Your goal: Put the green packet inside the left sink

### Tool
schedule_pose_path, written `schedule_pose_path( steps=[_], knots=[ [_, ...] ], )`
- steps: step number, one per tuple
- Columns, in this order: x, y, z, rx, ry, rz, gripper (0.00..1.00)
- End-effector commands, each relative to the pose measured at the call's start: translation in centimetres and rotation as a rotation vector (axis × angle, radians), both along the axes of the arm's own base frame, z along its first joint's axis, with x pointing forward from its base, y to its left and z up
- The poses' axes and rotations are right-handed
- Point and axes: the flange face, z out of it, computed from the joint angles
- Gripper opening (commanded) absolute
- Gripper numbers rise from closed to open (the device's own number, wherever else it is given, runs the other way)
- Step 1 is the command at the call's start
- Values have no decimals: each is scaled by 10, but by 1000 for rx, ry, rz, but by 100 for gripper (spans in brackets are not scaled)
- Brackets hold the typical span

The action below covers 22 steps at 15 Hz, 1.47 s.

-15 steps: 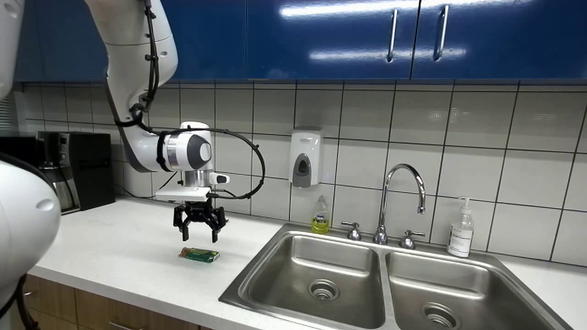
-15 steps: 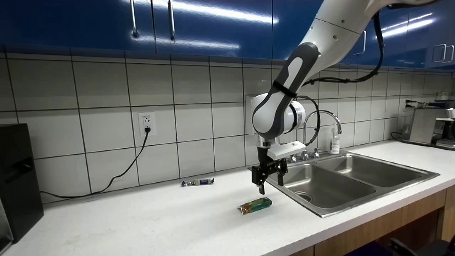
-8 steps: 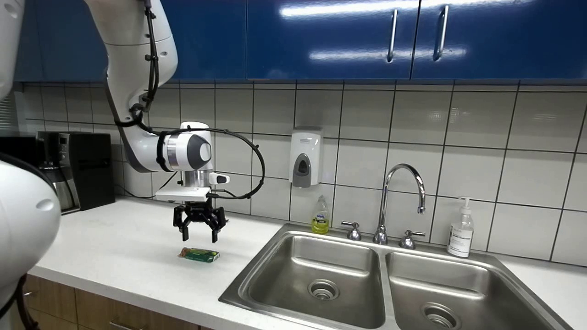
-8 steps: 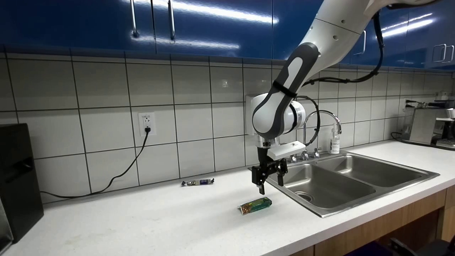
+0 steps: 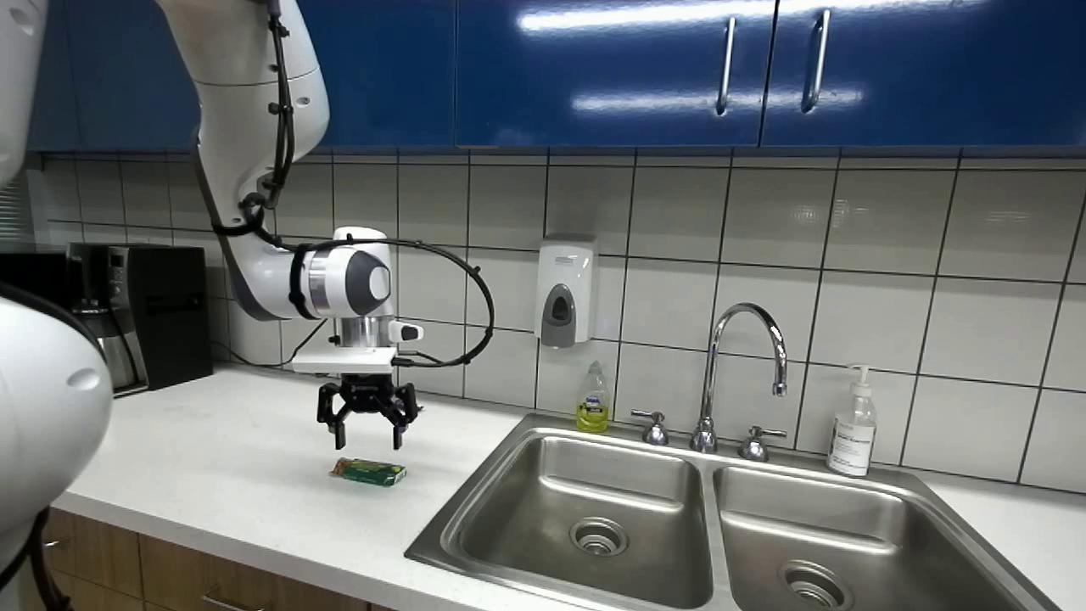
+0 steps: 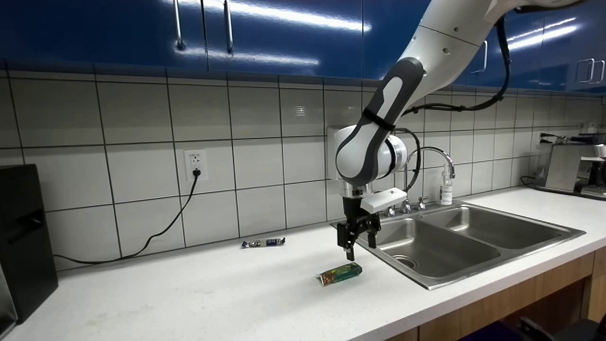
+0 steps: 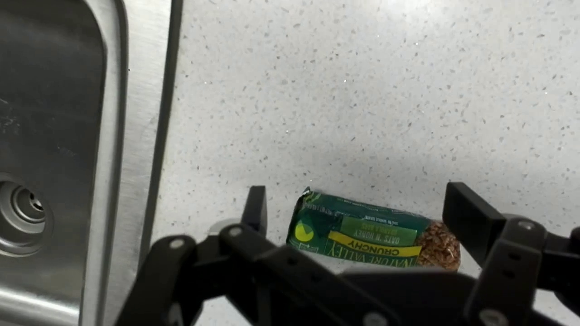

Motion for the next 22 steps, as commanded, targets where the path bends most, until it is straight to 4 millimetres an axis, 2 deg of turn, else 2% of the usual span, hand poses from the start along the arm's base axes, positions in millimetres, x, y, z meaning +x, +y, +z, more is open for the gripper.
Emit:
schedule_pose_path(
  steps=[1, 9, 15, 22],
  knots=[
    [5, 3, -1, 15, 21, 154, 100],
    [18, 8, -12, 14, 84, 536, 100],
    [28, 23, -20, -1, 126, 808, 100],
    [37, 37, -31, 10, 179, 1045, 100]
  ],
)
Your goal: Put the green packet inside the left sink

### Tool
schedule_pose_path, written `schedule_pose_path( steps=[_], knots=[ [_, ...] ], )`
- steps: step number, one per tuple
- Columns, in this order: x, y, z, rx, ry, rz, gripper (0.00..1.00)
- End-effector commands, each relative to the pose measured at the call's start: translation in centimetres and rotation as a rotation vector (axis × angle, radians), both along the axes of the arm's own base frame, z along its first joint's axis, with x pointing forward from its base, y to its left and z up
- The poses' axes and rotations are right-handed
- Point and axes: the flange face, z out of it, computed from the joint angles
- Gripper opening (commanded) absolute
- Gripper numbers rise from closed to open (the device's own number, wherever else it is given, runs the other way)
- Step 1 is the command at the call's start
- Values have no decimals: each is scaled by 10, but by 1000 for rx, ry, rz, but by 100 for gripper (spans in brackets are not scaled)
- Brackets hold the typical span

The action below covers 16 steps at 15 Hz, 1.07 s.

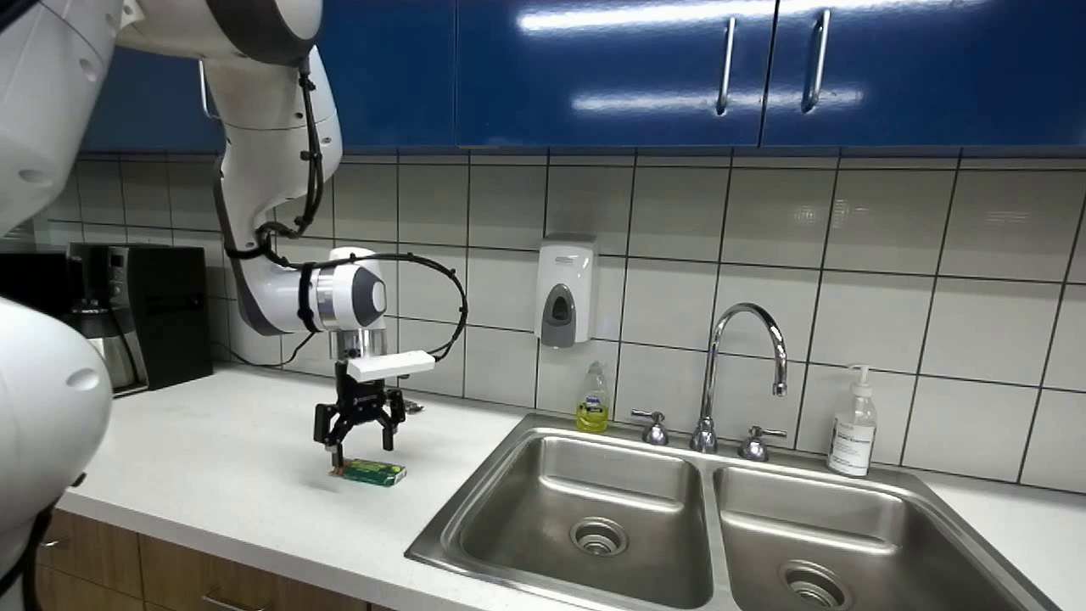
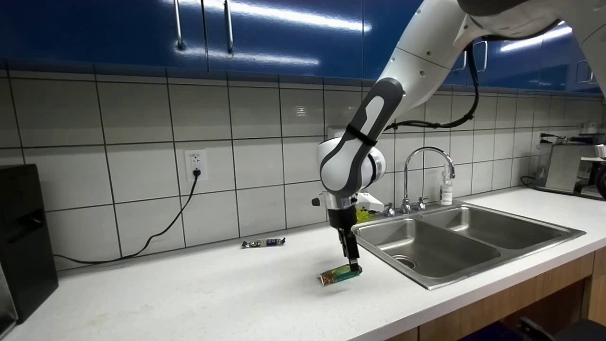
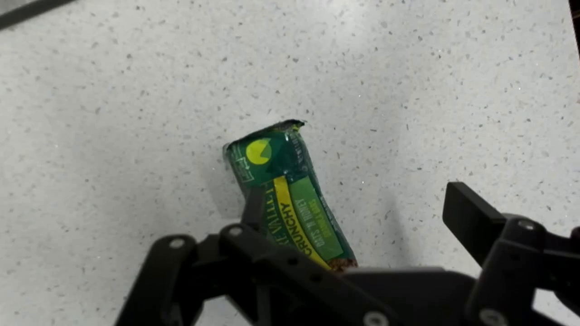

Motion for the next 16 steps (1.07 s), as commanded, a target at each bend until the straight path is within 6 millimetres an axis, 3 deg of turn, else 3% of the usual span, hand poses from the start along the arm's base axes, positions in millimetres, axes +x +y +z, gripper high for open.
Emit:
schedule_pose_path(
  steps=[1, 9, 16],
  knots=[
    [11, 6, 0, -8, 43, 129, 100],
    [28, 14, -8, -16, 77, 274, 100],
    [33, 24, -26, -24, 97, 322, 100]
  ],
)
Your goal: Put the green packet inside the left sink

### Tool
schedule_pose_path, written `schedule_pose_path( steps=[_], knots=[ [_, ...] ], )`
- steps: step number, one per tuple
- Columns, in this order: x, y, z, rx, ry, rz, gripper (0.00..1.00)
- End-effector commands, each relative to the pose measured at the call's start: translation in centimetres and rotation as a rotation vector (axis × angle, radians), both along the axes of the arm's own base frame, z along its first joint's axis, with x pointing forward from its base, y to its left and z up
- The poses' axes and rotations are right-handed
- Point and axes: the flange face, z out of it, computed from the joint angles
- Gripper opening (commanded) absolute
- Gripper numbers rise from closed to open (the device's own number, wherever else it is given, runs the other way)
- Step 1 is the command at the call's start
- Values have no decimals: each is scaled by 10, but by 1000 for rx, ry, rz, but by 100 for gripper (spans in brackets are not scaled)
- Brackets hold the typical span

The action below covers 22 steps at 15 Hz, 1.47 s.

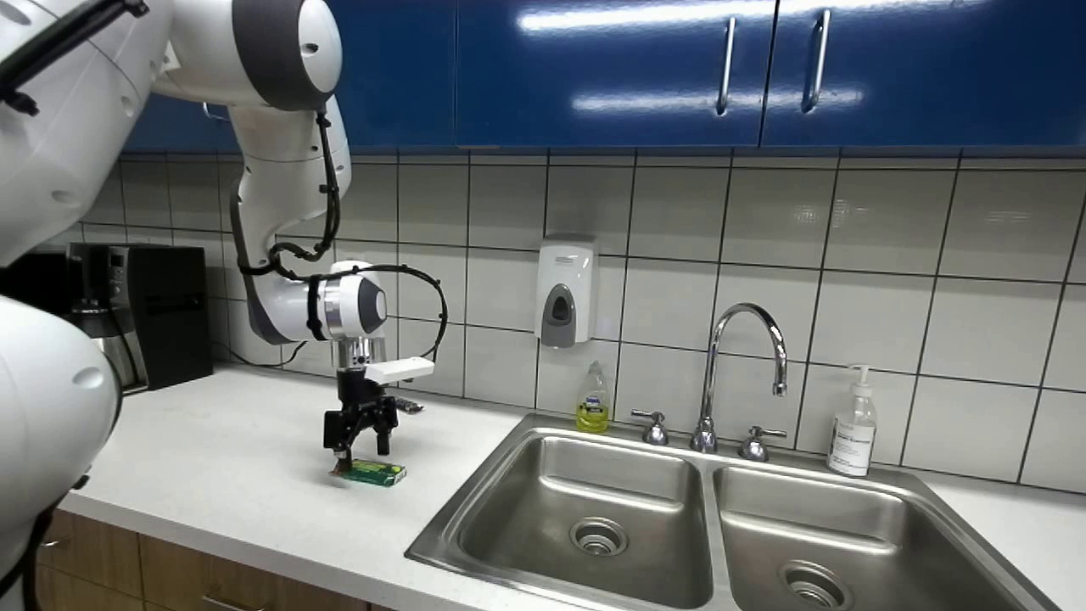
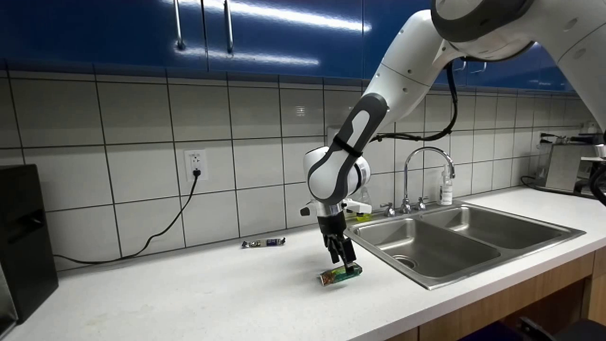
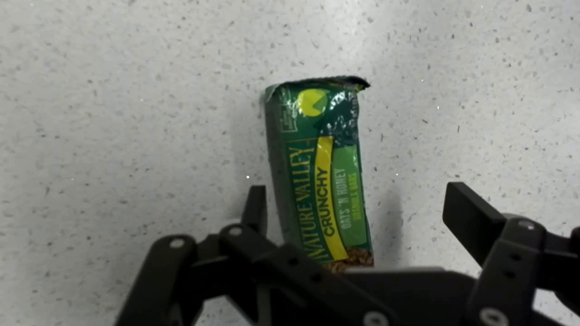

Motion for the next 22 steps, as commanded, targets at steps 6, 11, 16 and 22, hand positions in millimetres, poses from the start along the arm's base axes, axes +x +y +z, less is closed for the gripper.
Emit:
schedule_pose_path(
  steps=[6, 11, 16, 22],
  knots=[
    [10, 5, -11, -22, 32, 47, 100],
    [12, 6, -14, -24, 37, 44, 74],
    [13, 6, -17, -24, 45, 45, 48],
    [15, 6, -17, -20, 50, 39, 15]
  ],
)
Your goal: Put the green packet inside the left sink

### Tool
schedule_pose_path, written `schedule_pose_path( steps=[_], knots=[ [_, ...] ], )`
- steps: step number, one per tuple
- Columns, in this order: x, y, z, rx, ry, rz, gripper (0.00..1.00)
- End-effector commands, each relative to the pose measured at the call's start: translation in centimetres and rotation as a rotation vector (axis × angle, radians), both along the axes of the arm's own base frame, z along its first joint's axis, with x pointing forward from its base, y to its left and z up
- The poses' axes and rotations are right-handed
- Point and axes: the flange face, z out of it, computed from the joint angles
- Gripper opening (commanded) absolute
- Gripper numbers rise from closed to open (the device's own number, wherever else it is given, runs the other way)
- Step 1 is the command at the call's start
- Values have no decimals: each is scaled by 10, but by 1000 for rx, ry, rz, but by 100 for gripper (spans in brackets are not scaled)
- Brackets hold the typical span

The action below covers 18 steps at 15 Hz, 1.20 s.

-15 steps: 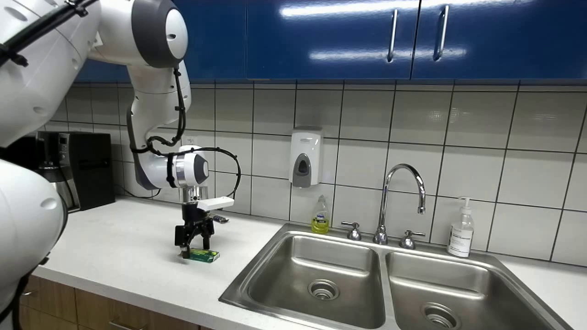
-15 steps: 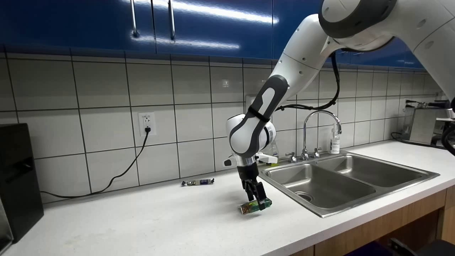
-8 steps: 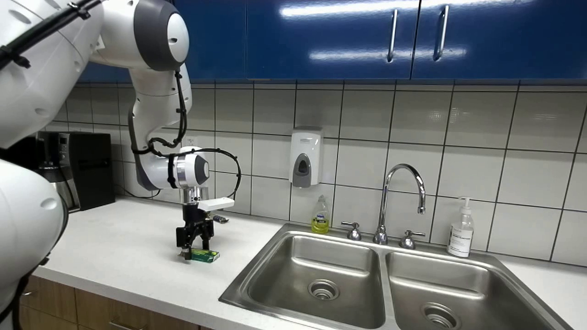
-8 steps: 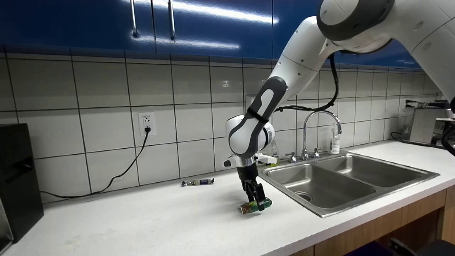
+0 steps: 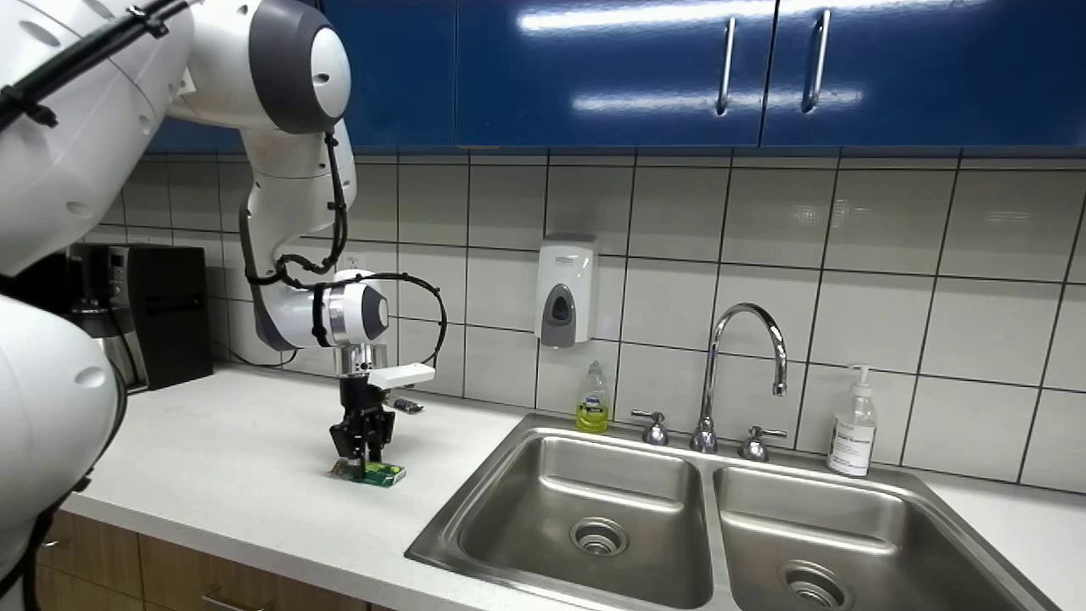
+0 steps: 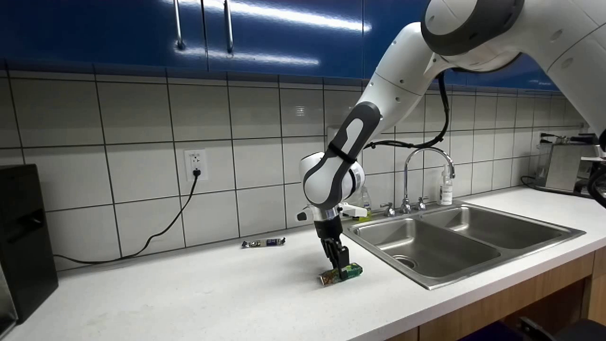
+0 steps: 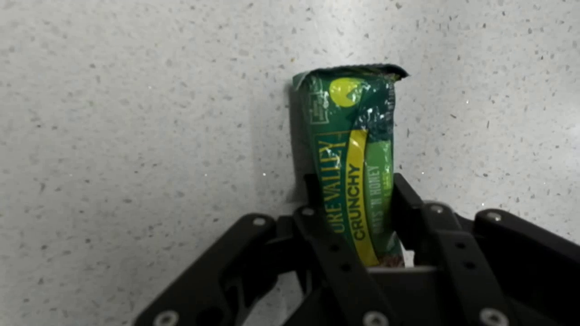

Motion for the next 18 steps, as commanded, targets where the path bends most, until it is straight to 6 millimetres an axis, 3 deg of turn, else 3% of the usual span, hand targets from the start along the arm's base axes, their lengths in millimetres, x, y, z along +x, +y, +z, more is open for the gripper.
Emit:
schedule_pose_path(
  steps=[1, 6, 18],
  knots=[
    [2, 1, -2, -11, 29, 27, 15],
    [2, 1, 0, -6, 27, 10, 15],
    [-13, 2, 74, 12, -60, -42, 15]
  ],
)
